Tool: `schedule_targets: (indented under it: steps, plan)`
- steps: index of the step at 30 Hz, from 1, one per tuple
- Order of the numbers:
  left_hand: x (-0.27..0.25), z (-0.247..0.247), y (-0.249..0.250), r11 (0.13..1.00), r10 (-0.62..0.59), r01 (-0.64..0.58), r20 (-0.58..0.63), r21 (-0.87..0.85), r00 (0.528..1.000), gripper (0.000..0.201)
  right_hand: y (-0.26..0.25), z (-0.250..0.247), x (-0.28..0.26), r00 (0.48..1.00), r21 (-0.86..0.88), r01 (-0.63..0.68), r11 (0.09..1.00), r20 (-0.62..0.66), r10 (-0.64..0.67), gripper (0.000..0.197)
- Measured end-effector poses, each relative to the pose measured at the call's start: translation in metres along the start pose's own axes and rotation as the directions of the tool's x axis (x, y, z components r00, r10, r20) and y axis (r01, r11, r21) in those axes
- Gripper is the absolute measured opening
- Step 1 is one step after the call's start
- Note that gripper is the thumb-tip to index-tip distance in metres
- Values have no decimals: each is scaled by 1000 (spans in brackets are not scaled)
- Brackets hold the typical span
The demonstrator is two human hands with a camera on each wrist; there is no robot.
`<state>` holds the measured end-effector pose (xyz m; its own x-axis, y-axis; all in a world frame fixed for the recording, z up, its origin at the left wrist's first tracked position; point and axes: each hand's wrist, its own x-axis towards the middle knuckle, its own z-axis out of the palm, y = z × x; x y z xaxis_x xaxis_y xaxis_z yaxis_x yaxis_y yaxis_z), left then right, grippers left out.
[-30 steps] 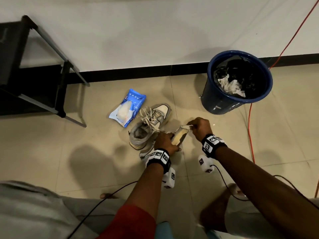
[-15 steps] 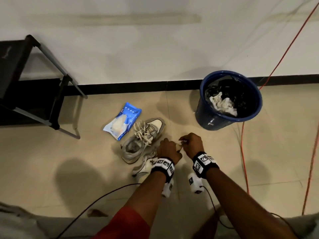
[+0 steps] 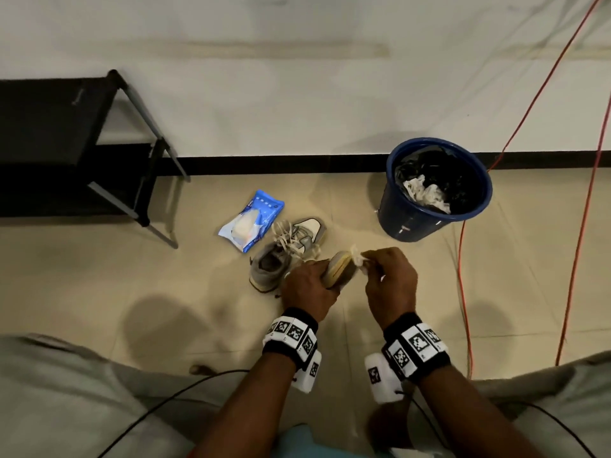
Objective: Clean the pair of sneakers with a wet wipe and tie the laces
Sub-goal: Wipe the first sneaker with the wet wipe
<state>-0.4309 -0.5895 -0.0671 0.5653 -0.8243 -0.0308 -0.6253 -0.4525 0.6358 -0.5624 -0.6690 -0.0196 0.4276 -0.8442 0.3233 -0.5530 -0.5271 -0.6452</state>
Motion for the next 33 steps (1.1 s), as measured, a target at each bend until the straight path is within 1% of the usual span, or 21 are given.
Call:
schedule_targets:
  steps: [1,2,3,4,5,6,7,10,13,16,19,21,23,25,26,27,28,30,31,32,33]
  plan:
    - [-2,-2,1,1000,-3,3,16,-14,1000,42,-3,-2,0,997,32,74,997,8,-74,21]
    - [-5,-4,2,1000,-1,2,32,-6,1000,36,-7,-2,-3,979,31,189,981,74,-191,20]
    - [-10,-7,4,1000,-3,2,46,5,999,27,-13,-2,-11,935,-6,319,948,169,-313,20]
    - [-14,-8,4,1000,-3,3,39,-2,999,19,-16,0,-19,870,-55,440,896,274,-410,20]
    - [-18,-10,4,999,2,-2,17,-35,1000,17,-16,4,-25,822,-90,507,857,352,-449,21]
    - [-21,-10,3,998,7,-8,-1,-59,1000,20,-15,8,-27,819,-110,495,862,390,-421,24]
    - [-23,-11,2,998,8,-9,-11,-61,1000,23,-13,11,-28,846,-110,436,893,389,-365,28]
    - [-27,-13,0,999,-18,18,-7,-40,1000,24,-19,12,-25,918,-109,308,945,293,-266,28]
    - [-30,-11,-5,998,-9,8,-14,-61,1000,38,-19,4,-10,973,-113,136,984,200,-112,24]
    - [-37,-8,-5,998,29,-30,-16,-58,999,48,-10,2,0,974,-192,47,980,225,-3,22]
    - [-40,-5,-6,998,48,-49,-14,-47,999,46,-5,1,1,966,-227,-32,973,243,89,23]
    - [-42,-9,-8,998,40,-41,-13,-43,999,41,-13,3,-6,968,-180,37,983,251,10,23]
    - [-41,-10,-10,997,14,-14,-8,-73,1000,30,-32,5,-18,935,-110,202,973,316,-158,21]
    - [-39,-9,-11,994,-32,31,-6,-108,999,20,-47,10,-36,837,-78,404,911,432,-334,26]
    - [-38,-8,-10,992,-25,24,-8,-123,1000,19,-50,10,-40,790,-104,485,868,478,-384,28]
    - [-36,-6,-10,989,-16,15,-6,-149,1000,20,-48,9,-37,772,-143,521,842,500,-393,27]
    - [-35,-4,-11,988,-3,3,6,-157,1000,23,-45,7,-30,799,-176,483,858,489,-350,22]
    - [-36,-5,-8,995,39,-39,-5,-92,999,35,-28,0,-10,908,-238,273,932,384,-168,16]
    - [-37,-4,-8,996,48,-50,-24,-72,999,40,-17,-2,1,939,-263,174,949,335,-80,17]
    - [-39,-3,-8,995,50,-54,-48,-79,998,43,-9,-4,8,948,-263,106,959,318,-18,18]
    - [-41,-1,-9,994,65,-71,-66,-78,996,42,-5,-6,10,948,-254,82,964,319,3,19]
